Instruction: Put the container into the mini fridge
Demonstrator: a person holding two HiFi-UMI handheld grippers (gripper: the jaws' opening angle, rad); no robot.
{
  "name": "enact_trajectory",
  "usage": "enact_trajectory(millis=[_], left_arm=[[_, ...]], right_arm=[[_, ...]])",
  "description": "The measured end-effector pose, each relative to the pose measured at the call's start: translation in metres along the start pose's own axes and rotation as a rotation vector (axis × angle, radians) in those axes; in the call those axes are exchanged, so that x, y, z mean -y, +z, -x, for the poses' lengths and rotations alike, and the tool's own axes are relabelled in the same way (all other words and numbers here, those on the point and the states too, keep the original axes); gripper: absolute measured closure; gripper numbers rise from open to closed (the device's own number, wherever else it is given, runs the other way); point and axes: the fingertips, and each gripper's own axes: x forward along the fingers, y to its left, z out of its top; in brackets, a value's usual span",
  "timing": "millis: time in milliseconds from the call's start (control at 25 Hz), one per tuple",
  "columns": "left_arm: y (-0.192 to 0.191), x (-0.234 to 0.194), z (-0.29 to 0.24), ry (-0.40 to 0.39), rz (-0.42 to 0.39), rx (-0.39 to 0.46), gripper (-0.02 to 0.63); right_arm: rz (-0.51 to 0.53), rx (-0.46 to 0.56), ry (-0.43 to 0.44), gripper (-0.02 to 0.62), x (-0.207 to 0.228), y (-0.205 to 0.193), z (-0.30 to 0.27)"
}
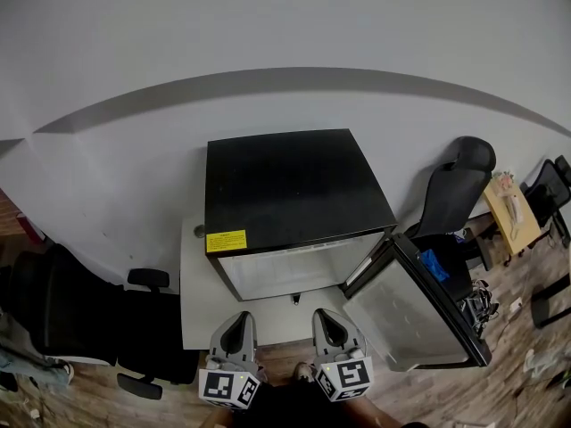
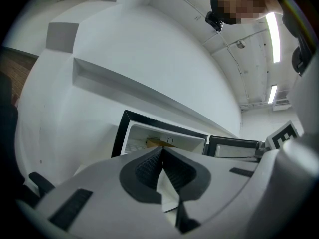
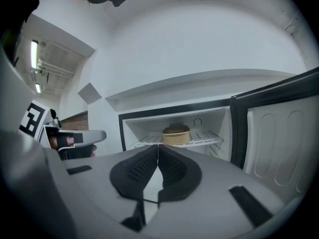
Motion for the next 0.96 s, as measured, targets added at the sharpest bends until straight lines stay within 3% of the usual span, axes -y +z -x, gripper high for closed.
enact_trajectory(millis=[960], left_arm=[[0.0016, -0.0043, -0.0074, 0.001, 0.004, 0.004, 0.598]], right_arm=[[0.02, -0.009, -0.014, 0.58, 0.0075, 0.0014, -0.0086]])
